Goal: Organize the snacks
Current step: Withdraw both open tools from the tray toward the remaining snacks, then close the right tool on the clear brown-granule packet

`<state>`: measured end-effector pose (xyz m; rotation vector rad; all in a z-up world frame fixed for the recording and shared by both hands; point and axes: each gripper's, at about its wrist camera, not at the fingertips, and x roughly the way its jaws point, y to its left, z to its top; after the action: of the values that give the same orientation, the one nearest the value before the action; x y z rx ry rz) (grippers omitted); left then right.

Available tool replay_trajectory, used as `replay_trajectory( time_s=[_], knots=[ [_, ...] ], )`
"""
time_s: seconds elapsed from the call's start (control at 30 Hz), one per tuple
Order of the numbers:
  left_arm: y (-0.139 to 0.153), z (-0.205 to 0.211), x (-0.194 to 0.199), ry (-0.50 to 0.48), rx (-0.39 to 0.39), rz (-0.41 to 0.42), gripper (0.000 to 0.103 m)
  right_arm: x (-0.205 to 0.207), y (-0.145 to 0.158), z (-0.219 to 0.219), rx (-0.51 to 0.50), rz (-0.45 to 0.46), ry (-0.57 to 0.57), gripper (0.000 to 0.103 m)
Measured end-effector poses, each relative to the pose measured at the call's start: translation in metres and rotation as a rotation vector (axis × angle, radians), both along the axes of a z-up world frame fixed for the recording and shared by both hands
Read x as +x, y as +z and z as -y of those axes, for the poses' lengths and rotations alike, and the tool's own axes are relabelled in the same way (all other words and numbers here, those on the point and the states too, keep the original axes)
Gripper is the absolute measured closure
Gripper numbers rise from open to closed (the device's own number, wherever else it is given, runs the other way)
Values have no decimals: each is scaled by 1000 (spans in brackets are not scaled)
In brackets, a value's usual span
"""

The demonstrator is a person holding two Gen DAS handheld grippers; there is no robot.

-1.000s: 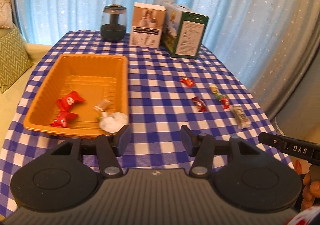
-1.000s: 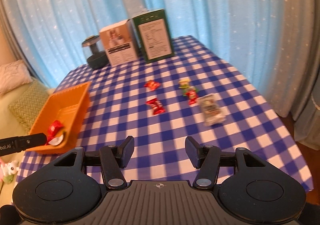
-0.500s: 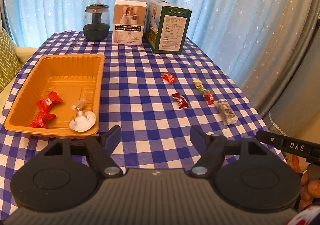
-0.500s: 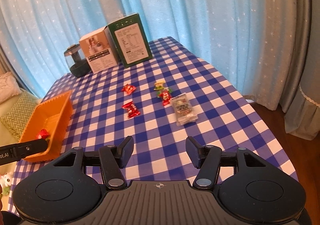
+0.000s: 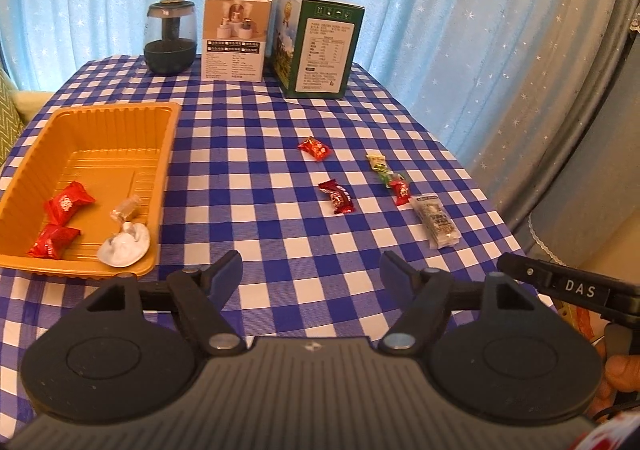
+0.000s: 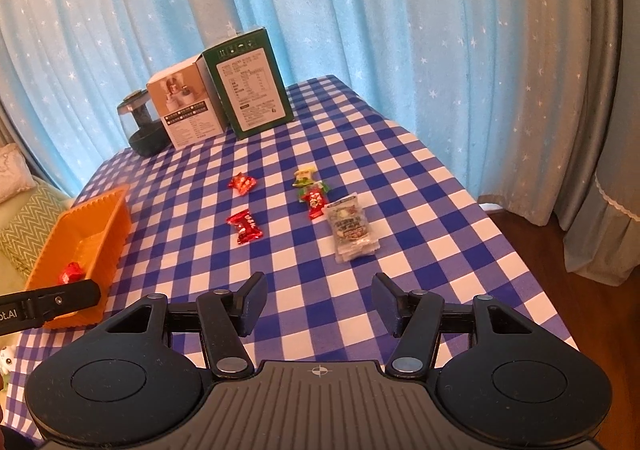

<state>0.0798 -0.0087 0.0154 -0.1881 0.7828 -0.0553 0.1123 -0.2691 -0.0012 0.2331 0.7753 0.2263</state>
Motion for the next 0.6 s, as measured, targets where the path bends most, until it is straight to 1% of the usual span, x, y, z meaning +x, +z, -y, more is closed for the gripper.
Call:
replay_trajectory(
  time_s=[0.3,0.6],
  knots=[
    [-13,11,19,-17,8,-20,23,24,-13,4,-29,-8,10,45],
    [-30,17,47,-8,21,-39,22,57,-30,3,-67,-24,44,45]
  ],
)
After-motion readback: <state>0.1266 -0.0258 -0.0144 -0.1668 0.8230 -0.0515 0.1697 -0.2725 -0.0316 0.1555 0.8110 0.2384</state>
